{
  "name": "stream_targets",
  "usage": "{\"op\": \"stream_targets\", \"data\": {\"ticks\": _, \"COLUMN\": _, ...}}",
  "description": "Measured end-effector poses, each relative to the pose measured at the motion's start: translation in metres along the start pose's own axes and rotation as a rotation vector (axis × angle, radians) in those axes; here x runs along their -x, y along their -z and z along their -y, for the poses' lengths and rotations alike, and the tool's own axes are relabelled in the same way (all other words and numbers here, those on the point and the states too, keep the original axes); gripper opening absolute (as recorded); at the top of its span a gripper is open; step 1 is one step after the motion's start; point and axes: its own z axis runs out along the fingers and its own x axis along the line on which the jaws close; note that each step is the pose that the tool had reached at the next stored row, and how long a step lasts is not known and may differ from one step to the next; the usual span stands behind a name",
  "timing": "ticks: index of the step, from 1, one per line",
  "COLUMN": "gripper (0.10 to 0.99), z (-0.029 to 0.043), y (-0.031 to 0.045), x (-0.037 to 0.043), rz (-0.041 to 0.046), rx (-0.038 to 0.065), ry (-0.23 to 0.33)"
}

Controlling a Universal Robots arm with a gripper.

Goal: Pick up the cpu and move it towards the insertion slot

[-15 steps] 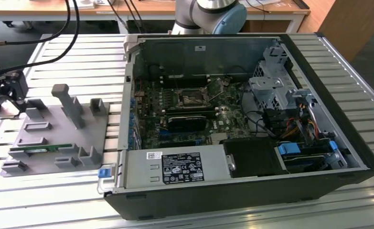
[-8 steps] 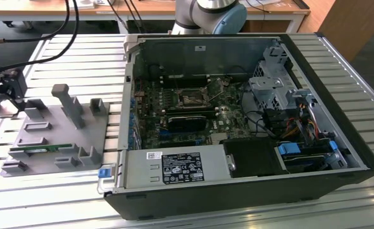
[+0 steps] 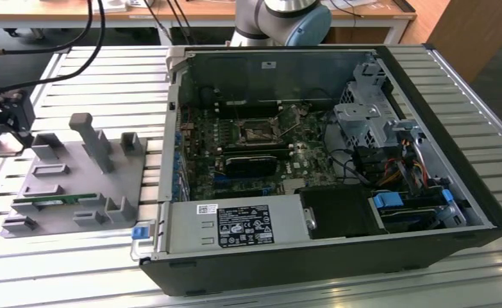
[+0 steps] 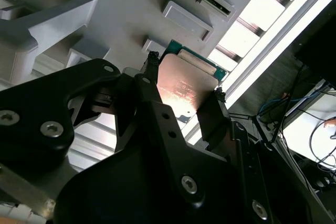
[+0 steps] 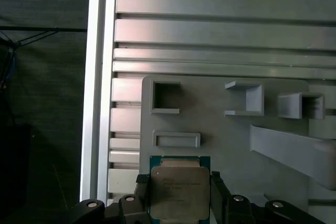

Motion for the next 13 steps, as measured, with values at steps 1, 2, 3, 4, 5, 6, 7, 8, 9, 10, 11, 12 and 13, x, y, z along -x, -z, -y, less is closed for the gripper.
{"op": "stream_targets", "data": {"ticks": 1, "gripper": 0.541, "z": 0.0000, "y": 0.0006, "x": 0.0000, "rz": -0.0001, "rx": 0.000, "ry": 0.000}}
{"op": "stream_targets", "data": {"ticks": 2, "gripper": 0.541, "z": 0.0000, "y": 0.0010, "x": 0.0000, "rz": 0.0000, "rx": 0.000, "ry": 0.000}}
{"op": "stream_targets", "data": {"ticks": 3, "gripper": 0.541, "z": 0.0000, "y": 0.0014, "x": 0.0000, "rz": 0.0001, "rx": 0.000, "ry": 0.000}}
{"op": "stream_targets", "data": {"ticks": 4, "gripper": 0.541, "z": -0.0001, "y": 0.0017, "x": 0.0000, "rz": 0.0001, "rx": 0.000, "ry": 0.000}}
{"op": "stream_targets", "data": {"ticks": 5, "gripper": 0.541, "z": -0.0001, "y": 0.0021, "x": 0.0000, "rz": 0.0000, "rx": 0.000, "ry": 0.000}}
{"op": "stream_targets", "data": {"ticks": 6, "gripper": 0.541, "z": -0.0001, "y": 0.0026, "x": 0.0000, "rz": -0.0001, "rx": 0.000, "ry": 0.000}}
{"op": "stream_targets", "data": {"ticks": 7, "gripper": 0.541, "z": -0.0001, "y": 0.0030, "x": 0.0000, "rz": -0.0001, "rx": 0.000, "ry": 0.000}}
{"op": "stream_targets", "data": {"ticks": 8, "gripper": 0.541, "z": -0.0001, "y": 0.0033, "x": 0.0000, "rz": 0.0000, "rx": 0.000, "ry": 0.000}}
{"op": "stream_targets", "data": {"ticks": 9, "gripper": 0.541, "z": -0.0002, "y": 0.0037, "x": 0.0000, "rz": 0.0000, "rx": 0.000, "ry": 0.000}}
{"op": "stream_targets", "data": {"ticks": 10, "gripper": 0.541, "z": -0.0002, "y": 0.0040, "x": 0.0000, "rz": 0.0000, "rx": 0.000, "ry": 0.000}}
{"op": "stream_targets", "data": {"ticks": 11, "gripper": 0.541, "z": -0.0002, "y": 0.0044, "x": 0.0000, "rz": 0.0000, "rx": 0.000, "ry": 0.000}}
{"op": "stream_targets", "data": {"ticks": 12, "gripper": 0.541, "z": -0.0002, "y": 0.0048, "x": 0.0000, "rz": -0.0001, "rx": 0.000, "ry": 0.000}}
{"op": "stream_targets", "data": {"ticks": 13, "gripper": 0.541, "z": -0.0002, "y": 0.0052, "x": 0.0000, "rz": -0.0001, "rx": 0.000, "ry": 0.000}}
